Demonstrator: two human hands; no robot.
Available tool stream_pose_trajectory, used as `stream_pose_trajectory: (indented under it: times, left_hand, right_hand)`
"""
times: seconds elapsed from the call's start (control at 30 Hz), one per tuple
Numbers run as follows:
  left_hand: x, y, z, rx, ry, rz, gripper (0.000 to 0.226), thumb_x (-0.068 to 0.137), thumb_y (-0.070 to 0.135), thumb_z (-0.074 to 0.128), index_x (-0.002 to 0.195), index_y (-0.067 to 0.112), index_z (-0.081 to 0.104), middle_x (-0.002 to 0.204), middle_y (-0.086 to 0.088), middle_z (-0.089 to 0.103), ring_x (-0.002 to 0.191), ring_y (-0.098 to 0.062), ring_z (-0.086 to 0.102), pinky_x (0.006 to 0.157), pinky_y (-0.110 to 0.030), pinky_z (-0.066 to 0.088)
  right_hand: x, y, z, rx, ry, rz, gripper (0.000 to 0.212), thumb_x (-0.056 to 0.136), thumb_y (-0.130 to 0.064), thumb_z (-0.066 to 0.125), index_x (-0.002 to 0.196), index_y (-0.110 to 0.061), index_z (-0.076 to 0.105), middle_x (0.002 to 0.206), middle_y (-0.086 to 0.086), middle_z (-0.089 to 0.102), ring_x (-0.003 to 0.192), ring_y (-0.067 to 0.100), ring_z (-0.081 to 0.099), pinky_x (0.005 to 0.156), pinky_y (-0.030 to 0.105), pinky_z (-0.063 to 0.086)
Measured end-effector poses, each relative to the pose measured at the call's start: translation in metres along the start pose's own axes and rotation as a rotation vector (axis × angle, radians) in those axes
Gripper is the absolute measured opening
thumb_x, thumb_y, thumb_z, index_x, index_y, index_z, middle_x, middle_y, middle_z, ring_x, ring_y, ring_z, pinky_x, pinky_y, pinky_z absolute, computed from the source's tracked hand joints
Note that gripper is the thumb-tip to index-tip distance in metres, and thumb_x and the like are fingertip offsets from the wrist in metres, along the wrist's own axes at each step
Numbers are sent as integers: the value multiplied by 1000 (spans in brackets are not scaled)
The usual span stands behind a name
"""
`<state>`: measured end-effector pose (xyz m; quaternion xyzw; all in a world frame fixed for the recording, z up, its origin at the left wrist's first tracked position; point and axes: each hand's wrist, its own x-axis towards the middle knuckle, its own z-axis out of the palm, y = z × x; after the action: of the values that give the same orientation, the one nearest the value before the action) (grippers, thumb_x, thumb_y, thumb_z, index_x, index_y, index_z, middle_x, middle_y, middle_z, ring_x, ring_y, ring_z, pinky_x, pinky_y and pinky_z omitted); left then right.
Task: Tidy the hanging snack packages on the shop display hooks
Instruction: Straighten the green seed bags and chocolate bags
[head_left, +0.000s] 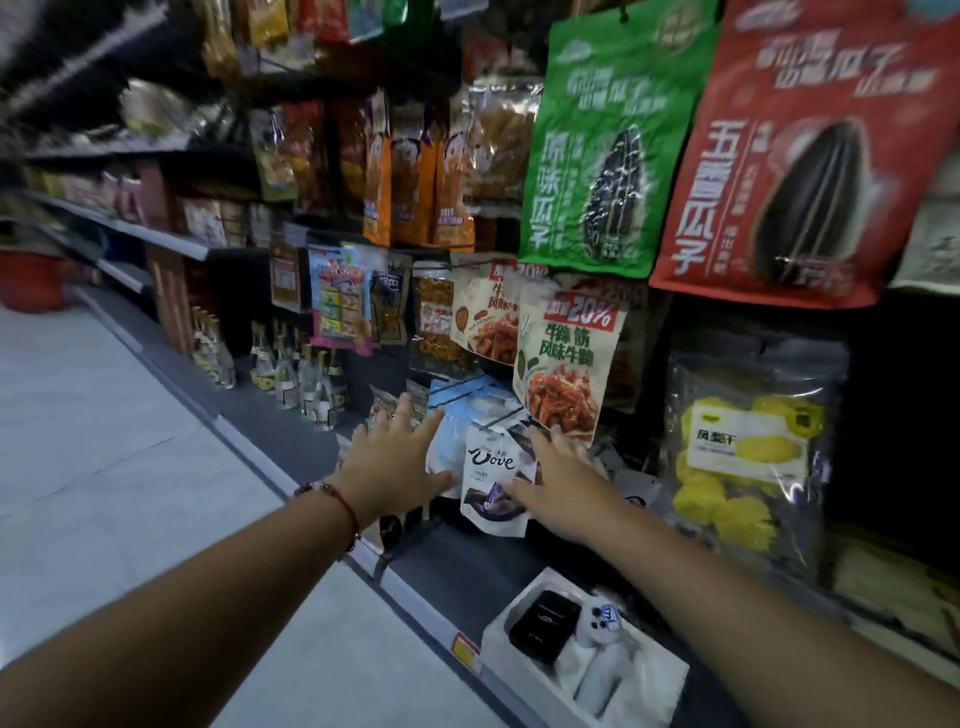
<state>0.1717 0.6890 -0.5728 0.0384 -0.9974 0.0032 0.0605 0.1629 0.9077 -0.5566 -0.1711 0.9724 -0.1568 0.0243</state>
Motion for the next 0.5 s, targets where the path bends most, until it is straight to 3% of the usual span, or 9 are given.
stream_pose_trajectory:
  times: [0.13,0.27,0.5]
  left_hand:
    - [-17,16,-56,38,8,41,95,87,78,41,158,37,-9,167,-10,-14,151,-41,8,118,-58,21]
    - [-23,35,-114,38,44,93,97,87,79,41,157,37,-12,167,-9,-11,152,-40,9,119,-59,20]
    - [-20,65,-163,40,72,186,96,88,77,42,157,37,-12,168,-9,-8,153,-37,9,118,-56,24]
  right_hand:
    - [-22,-7,-52,-20,28,-1,83,96,-65,41,159,-30,1,167,5,-9,153,33,-6,123,49,2]
    - [-39,-15,-109,-19,38,-5,78,96,-65,42,158,-27,13,168,4,-8,153,33,-7,123,52,2]
    - [-54,-15,-165,-62,71,-7,84,94,-68,43,160,-31,4,168,4,-5,153,34,-5,121,52,3]
